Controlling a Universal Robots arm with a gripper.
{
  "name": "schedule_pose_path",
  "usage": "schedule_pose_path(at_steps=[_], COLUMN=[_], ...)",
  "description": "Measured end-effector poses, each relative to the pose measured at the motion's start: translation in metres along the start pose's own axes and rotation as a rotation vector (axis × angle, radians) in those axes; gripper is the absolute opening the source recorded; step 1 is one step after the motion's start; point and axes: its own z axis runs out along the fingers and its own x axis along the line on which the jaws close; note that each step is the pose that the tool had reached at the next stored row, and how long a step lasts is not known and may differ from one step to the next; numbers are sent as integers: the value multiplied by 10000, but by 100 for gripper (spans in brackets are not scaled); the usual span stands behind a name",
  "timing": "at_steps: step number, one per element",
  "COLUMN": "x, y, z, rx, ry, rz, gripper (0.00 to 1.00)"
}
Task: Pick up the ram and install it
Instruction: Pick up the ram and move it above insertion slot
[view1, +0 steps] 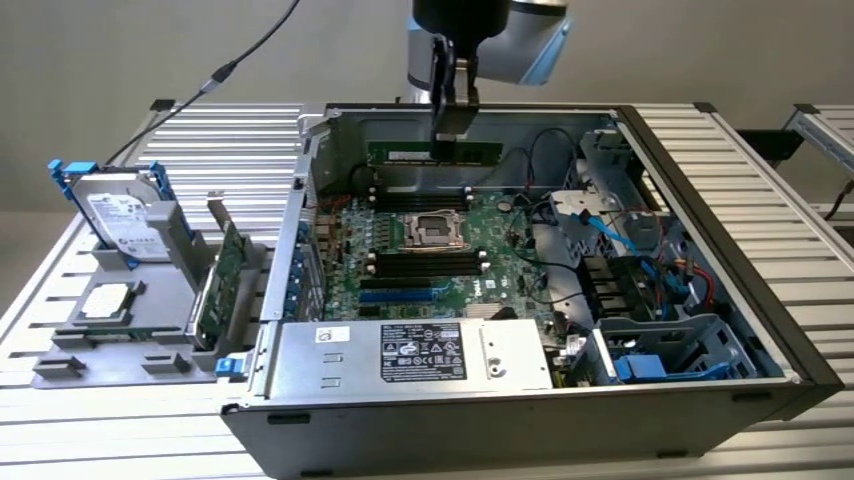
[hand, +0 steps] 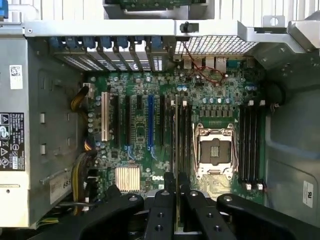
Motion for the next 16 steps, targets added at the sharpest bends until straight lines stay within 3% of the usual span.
schedule_pose_path(at_steps=[3, 8, 12, 16], x=[-102, -147, -227, -263], y=[-30, -50, -118, -122], z=[53, 215, 284, 336], rx=[-1, 0, 0, 0], ry=[2, 5, 4, 15], rz=[1, 1, 0, 1], gripper=[14, 14, 14, 14])
